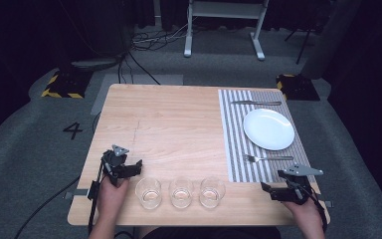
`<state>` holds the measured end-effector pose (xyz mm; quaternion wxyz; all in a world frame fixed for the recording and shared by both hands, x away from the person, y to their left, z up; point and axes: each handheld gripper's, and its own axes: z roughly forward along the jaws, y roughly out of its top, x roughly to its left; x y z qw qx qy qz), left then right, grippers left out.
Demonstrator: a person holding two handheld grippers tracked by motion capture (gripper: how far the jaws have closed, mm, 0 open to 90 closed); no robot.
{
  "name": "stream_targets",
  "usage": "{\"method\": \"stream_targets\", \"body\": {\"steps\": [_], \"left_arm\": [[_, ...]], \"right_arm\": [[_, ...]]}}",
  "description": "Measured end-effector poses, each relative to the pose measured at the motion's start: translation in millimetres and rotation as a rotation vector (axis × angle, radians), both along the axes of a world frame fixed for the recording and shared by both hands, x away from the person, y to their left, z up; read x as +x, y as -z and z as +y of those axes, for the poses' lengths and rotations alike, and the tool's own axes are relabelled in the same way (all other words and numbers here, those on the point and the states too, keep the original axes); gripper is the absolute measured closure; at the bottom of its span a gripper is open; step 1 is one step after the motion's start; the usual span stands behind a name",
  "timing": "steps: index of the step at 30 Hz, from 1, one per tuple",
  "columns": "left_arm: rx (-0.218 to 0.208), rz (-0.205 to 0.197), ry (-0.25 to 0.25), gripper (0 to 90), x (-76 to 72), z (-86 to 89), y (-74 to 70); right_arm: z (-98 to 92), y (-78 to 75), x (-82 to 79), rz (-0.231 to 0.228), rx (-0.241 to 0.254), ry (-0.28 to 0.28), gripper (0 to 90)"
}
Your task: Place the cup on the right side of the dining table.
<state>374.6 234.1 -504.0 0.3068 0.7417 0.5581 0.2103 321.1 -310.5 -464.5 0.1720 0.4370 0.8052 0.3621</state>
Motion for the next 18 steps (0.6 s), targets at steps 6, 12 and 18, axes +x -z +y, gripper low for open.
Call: {"method": "stream_targets", "body": {"steps": [6, 12, 18], "left_arm": [[0.0, 0.0, 0.0, 16.1, 0.0, 0.0, 0.0], [0.0, 0.0, 0.0, 16.1, 0.0, 0.0, 0.0], [0.0, 0.0, 0.0, 16.1, 0.0, 0.0, 0.0]], "right_arm": [[14.0, -15.0, -6.0, -0.005, -0.007, -0.051, 15.4], [24.0, -27.4, -11.5, -0.034, -0.008, -0.076, 15.4], [36.2, -39.1, -16.7, -0.056, -0.009, -0.09, 15.4]]}}
